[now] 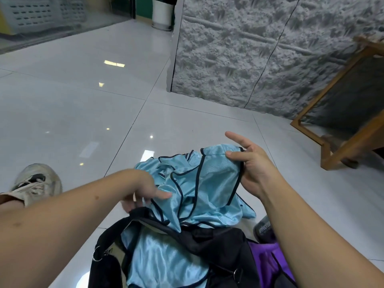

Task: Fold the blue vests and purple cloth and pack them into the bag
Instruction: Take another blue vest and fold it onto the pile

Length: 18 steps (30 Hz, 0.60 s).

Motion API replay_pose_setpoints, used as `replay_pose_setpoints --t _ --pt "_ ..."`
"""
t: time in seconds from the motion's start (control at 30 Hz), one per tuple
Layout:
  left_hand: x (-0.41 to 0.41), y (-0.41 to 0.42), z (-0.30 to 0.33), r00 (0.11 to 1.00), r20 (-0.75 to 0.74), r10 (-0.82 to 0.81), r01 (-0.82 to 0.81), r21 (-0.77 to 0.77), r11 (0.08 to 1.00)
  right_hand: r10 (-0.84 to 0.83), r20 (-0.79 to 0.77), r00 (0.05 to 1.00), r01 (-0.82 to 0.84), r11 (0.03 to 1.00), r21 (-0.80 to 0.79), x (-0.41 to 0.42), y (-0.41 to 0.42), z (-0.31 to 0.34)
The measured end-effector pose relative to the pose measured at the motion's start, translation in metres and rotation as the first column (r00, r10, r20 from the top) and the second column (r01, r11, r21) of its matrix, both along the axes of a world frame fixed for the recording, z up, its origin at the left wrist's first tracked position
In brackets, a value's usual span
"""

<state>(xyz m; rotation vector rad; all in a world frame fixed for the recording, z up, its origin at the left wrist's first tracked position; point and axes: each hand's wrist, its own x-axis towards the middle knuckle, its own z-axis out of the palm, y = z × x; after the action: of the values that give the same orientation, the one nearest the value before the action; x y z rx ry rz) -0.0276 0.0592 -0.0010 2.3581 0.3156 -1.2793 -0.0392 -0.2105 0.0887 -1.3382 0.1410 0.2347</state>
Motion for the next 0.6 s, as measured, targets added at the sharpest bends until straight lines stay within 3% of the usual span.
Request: replay_pose_setpoints --t 0.07,0.17,0.27,0.4,0.53,0.6 --pt "-0.006 0.001 -0.012 0.992 0.0 -0.123 0.123 0.09 0.988 0.0 -0.011 1.0 0.0 1.0 -0.014 0.0 -0.001 -0.003" --pt "-0.009 -0.006 -0.024 0.958 0.216 -0.188 0.172 0.092 0.981 -0.009 -0.02 1.0 0.008 1.0 -0.01 0.0 0.001 -0.005" --pt "-0.009 -0.013 -0.039 0.924 0.378 0.061 0.008 -0.178 0.984 -0.014 -0.024 1.0 0.014 1.0 -0.007 -0.001 0.004 -0.006" --pt "-0.008 -0.016 -0.042 0.818 0.493 0.297 -0.104 -0.38 0.919 -0.027 -0.035 0.999 0.026 0.999 -0.018 -0.002 0.006 -0.007" --pt "-0.006 -0.018 -0.03 0.702 0.371 0.608 -0.253 -0.668 0.7 0.015 -0.099 0.995 -0.012 0.999 0.031 -0.005 0.007 -0.003" --pt "-0.005 -0.019 -0.022 0.684 0.303 0.663 -0.268 -0.742 0.615 0.06 -0.095 0.994 -0.061 0.998 -0.014 -0.007 0.008 0.0"
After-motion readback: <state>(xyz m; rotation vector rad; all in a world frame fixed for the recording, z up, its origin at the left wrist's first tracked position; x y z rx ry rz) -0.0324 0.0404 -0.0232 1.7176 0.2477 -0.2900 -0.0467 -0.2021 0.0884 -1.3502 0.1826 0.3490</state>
